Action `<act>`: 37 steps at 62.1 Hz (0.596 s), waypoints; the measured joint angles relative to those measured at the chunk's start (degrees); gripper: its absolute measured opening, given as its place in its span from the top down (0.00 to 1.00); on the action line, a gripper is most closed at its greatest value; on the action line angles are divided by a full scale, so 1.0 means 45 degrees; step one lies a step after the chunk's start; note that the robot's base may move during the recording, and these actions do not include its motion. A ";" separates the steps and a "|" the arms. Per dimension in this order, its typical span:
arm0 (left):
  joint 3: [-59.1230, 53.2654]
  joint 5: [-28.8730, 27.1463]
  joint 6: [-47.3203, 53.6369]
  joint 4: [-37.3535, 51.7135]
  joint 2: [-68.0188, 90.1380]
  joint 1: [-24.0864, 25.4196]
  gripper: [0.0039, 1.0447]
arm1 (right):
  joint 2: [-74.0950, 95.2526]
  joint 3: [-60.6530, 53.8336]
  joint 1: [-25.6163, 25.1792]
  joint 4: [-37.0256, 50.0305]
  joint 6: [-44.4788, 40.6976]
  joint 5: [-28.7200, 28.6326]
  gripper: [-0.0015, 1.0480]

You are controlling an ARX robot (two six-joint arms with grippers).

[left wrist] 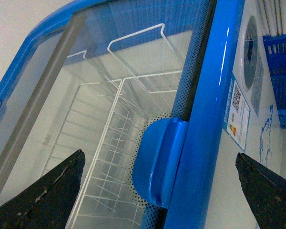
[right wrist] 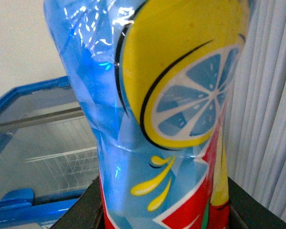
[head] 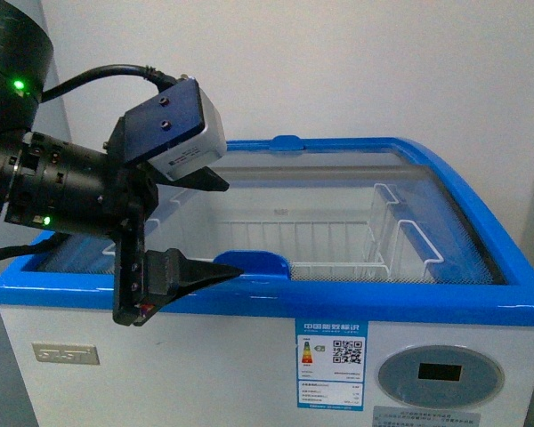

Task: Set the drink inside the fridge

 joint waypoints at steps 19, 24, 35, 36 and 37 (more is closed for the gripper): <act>0.2093 -0.0389 0.0568 -0.0724 0.2059 0.0005 0.08 | 0.0000 0.0000 0.0000 0.0000 -0.0005 0.0000 0.61; 0.2968 -0.0384 0.0709 -0.1078 0.2749 0.0010 0.08 | 0.0000 0.0000 0.0000 0.0000 0.0000 0.0000 0.61; 0.5697 0.0058 0.0928 -0.2647 0.4469 -0.0015 0.08 | 0.0000 0.0000 0.0000 0.0000 0.0000 0.0000 0.61; 0.6042 0.0126 0.0913 -0.2769 0.4682 -0.0039 0.08 | 0.0000 0.0000 0.0000 0.0000 -0.0005 -0.0015 0.61; 0.6596 0.0155 0.0879 -0.2856 0.5027 -0.0087 0.08 | 0.0000 0.0000 0.0000 0.0000 -0.0005 -0.0010 0.61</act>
